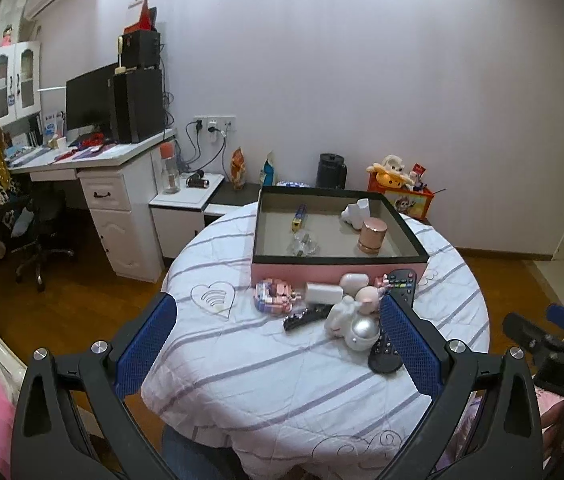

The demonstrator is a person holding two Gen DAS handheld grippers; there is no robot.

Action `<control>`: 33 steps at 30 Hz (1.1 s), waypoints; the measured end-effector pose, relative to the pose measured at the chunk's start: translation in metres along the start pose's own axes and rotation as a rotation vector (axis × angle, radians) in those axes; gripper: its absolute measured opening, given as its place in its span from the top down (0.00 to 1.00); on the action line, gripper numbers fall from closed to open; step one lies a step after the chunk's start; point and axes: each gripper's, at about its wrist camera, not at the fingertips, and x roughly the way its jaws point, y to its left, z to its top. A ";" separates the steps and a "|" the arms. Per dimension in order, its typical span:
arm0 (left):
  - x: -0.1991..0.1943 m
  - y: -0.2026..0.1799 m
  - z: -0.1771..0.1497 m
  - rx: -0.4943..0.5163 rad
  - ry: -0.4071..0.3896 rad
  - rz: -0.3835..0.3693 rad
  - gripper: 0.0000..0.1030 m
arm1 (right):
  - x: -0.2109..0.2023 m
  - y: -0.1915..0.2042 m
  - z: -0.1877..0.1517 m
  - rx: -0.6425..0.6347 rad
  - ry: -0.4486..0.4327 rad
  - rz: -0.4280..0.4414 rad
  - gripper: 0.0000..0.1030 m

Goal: Organize rigid objects
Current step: 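Withdraw both tools from the box toward the remaining items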

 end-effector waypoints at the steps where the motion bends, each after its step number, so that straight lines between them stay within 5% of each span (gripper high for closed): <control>1: 0.000 0.001 -0.001 -0.003 0.002 0.000 0.00 | -0.001 0.000 0.000 0.002 -0.002 0.000 0.00; 19: 0.018 0.009 -0.011 -0.023 0.056 -0.002 0.00 | 0.017 0.010 -0.005 -0.008 0.050 0.006 0.00; 33: 0.083 0.009 -0.027 -0.019 0.191 -0.006 0.00 | 0.075 0.011 -0.003 -0.003 0.154 0.035 0.00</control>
